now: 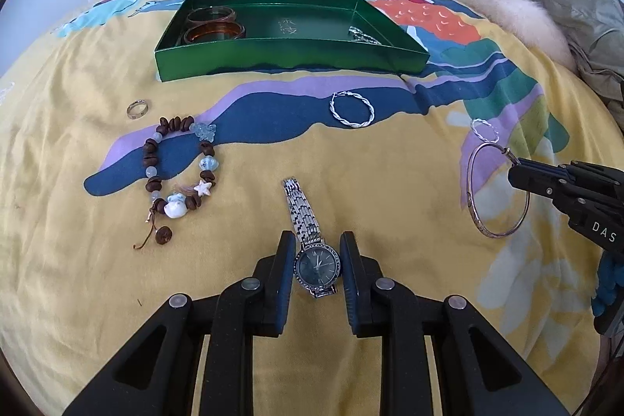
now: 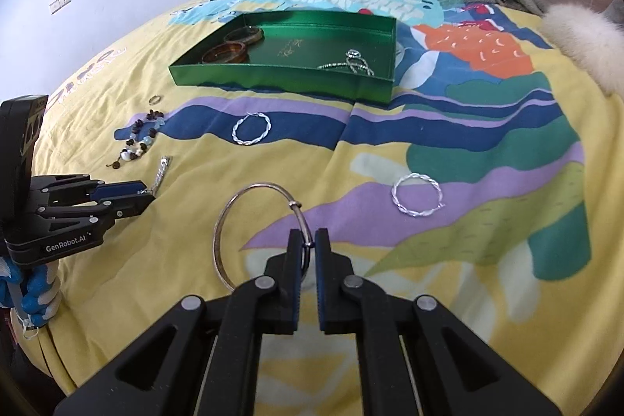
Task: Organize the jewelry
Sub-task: 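Carry the silver watch and large silver hoop over the green tray with both tools, then lower both tools into the tray and open them to release watch and hoop, then move the left tool toward the beaded bracelet while the right tool approaches a twisted silver hoop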
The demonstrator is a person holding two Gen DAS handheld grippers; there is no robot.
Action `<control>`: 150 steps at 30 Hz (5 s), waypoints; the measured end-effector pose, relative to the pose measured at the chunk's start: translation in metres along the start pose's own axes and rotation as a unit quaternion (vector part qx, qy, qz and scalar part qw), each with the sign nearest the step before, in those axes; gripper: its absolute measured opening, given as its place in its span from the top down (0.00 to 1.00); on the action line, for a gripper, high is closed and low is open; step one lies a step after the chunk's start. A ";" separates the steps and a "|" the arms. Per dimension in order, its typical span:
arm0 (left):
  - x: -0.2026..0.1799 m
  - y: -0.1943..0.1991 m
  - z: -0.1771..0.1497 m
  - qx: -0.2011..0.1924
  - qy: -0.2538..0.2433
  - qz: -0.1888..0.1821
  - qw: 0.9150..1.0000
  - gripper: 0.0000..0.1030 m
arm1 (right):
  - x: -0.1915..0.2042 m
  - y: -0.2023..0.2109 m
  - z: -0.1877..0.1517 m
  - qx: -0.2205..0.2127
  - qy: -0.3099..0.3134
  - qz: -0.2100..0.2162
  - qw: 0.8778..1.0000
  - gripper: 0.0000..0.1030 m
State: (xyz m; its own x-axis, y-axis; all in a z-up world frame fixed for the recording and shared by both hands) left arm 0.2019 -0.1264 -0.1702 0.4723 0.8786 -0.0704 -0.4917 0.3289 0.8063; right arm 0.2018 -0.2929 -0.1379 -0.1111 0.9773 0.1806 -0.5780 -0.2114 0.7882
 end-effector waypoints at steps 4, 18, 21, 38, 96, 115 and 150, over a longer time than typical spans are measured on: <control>-0.006 0.015 -0.002 -0.010 -0.005 -0.003 1.000 0.78 | 0.005 0.021 -0.004 -0.014 -0.001 -0.005 1.000 0.95; -0.017 0.064 -0.007 -0.043 -0.015 -0.011 0.999 0.78 | 0.022 0.082 -0.016 -0.062 -0.015 -0.012 0.998 0.95; -0.017 0.075 -0.003 -0.053 -0.017 -0.012 0.998 0.78 | 0.024 0.093 -0.014 -0.074 -0.019 -0.013 0.997 0.95; 0.009 0.142 0.101 -0.138 -0.034 0.004 0.990 0.78 | 0.035 0.145 0.079 -0.160 -0.032 -0.022 0.986 0.95; 0.097 -0.147 0.229 0.004 -0.036 0.042 0.998 0.78 | -0.041 -0.198 0.244 0.005 -0.096 -0.060 0.994 0.93; 0.109 -0.006 0.251 -0.080 -0.025 0.045 0.995 0.58 | -0.029 -0.079 0.245 -0.066 -0.080 -0.039 0.994 0.84; 0.149 0.173 0.014 -0.066 0.041 0.114 0.990 0.59 | -0.044 0.185 0.065 -0.167 -0.118 -0.048 0.978 0.71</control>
State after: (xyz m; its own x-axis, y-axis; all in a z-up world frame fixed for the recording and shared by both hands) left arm 0.1977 0.0567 -0.0327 0.2799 0.9586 0.0529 -0.6729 0.1566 0.7229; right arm 0.1520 -0.3765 0.0382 0.1234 0.9531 0.2762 -0.8122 -0.0629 0.5800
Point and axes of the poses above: each gripper's, at about its wrist camera, not at the fingertips, and y roughly against the way its jaws point, x to its left, z to its top, the point moved 8 cm from there along -y, roughly the way its jaws point, and after that the axes turned 11 degrees about -y, right-handed, at the moved point
